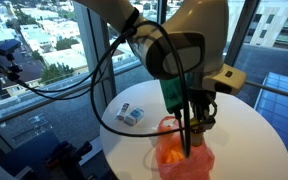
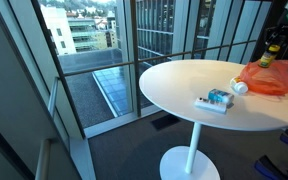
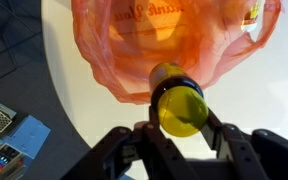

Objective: Put the bottle with a yellow cap in the plastic bag

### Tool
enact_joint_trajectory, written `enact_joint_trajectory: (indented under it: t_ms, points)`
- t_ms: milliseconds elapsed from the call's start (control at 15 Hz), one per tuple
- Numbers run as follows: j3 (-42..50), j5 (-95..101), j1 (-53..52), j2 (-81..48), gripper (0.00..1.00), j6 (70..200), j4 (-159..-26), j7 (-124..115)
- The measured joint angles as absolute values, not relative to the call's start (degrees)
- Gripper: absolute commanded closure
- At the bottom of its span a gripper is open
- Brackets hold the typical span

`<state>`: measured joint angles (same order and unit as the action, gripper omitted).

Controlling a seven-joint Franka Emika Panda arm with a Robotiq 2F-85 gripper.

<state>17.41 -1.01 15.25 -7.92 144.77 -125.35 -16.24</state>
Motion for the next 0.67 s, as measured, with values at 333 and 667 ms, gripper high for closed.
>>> enact_joint_trajectory:
  t_ms: [333,667]
  points:
    - [17.0,-2.9,15.2,-9.9,0.81,144.2,-123.2,-15.3]
    - [15.2,-6.1,15.2,-11.0,0.81,143.2,-123.2,-12.8]
